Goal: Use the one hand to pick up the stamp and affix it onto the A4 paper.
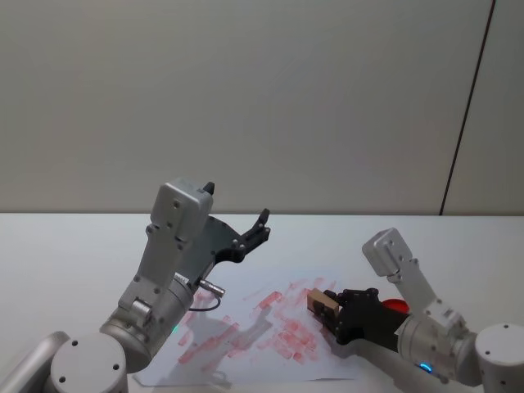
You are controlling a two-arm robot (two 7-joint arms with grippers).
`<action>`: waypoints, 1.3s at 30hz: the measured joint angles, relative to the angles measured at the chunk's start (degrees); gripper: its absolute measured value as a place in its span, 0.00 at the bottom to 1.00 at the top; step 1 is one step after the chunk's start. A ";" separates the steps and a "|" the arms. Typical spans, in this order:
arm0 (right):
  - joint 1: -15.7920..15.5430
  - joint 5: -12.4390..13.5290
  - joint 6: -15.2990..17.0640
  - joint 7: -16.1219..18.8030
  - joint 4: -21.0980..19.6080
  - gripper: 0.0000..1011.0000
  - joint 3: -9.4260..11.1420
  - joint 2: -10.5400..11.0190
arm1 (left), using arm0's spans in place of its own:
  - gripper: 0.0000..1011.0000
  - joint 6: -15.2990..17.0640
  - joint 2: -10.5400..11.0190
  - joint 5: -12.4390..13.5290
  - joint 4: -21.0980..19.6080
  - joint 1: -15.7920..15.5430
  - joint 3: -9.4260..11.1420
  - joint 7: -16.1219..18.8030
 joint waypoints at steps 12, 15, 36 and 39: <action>-0.22 1.73 -0.55 -1.22 -0.71 0.21 0.18 0.21 | 0.99 0.00 0.00 0.00 0.00 0.00 0.00 0.00; -0.38 2.93 -1.38 -1.97 -1.89 0.21 0.62 0.46 | 0.99 0.00 0.00 0.00 0.00 0.00 0.00 0.00; -4.97 9.48 -2.13 -5.31 -10.61 0.21 4.78 5.70 | 0.99 0.00 0.00 0.00 0.00 0.00 0.00 0.00; -5.91 10.04 -1.86 -5.57 -11.36 0.21 5.17 6.48 | 0.99 0.00 0.00 0.00 0.00 0.00 0.00 0.00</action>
